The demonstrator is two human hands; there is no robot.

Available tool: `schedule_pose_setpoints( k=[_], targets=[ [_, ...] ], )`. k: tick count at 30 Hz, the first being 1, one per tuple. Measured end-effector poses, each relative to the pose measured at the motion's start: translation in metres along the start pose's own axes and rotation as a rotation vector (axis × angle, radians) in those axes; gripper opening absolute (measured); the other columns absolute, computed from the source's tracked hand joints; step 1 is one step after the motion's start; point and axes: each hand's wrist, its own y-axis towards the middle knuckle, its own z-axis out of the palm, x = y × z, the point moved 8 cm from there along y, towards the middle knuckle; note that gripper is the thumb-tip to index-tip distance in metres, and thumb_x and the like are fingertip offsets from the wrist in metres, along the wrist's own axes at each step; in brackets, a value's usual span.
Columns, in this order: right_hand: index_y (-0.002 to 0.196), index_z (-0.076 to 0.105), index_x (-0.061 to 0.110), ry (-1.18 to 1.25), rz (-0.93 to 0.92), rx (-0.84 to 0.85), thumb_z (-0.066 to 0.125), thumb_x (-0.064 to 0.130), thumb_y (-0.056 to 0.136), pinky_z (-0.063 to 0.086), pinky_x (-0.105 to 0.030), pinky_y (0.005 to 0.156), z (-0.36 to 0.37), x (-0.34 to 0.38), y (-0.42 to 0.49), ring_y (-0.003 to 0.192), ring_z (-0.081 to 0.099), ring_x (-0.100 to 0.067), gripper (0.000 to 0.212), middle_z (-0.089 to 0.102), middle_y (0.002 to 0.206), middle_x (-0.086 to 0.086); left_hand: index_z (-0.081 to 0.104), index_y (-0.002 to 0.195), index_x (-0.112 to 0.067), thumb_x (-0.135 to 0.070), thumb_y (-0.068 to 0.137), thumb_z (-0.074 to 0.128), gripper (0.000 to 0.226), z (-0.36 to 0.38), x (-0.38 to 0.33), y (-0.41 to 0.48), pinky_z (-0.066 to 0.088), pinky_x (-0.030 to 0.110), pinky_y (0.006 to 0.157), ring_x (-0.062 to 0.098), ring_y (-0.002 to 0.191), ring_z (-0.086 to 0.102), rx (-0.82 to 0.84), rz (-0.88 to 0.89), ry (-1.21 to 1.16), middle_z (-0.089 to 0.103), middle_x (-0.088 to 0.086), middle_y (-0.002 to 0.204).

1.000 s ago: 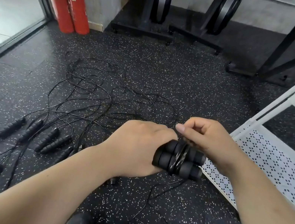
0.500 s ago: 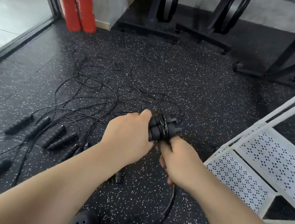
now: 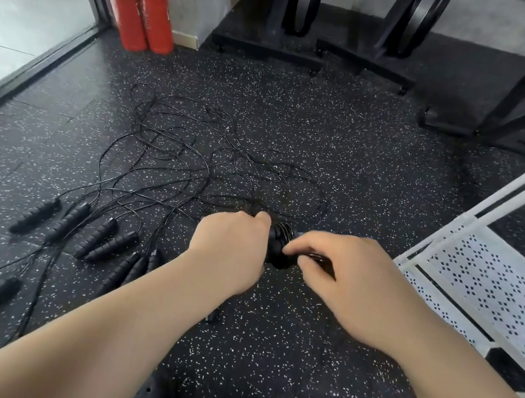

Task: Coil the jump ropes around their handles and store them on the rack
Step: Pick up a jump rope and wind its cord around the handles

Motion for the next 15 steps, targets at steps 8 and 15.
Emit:
schedule_pose_setpoints(
  k=[8,15],
  targets=[
    [0.1,0.063,0.046,0.119,-0.039,-0.072,0.076,0.047,0.094,0.055,-0.036,0.078,-0.017,-0.033,0.014,0.082,0.068,0.0,0.014,0.072,0.091,0.026,0.051,0.13,-0.024,-0.037,0.092,0.067,0.044,0.002,-0.042,-0.012,0.055,0.04,0.076,0.031,0.095,0.068,-0.006,0.279,-0.012,0.066,0.001,0.106],
    [0.083,0.074,0.03,0.372,-0.024,-0.039,0.092,0.041,0.077,0.051,-0.024,0.081,-0.028,-0.058,0.019,0.082,0.07,-0.002,0.022,0.075,0.087,0.013,0.052,0.127,-0.026,-0.049,0.089,0.069,0.047,-0.026,-0.061,-0.027,0.054,0.039,0.089,0.021,0.103,0.065,-0.183,0.559,-0.142,0.064,-0.008,0.113]
  ],
)
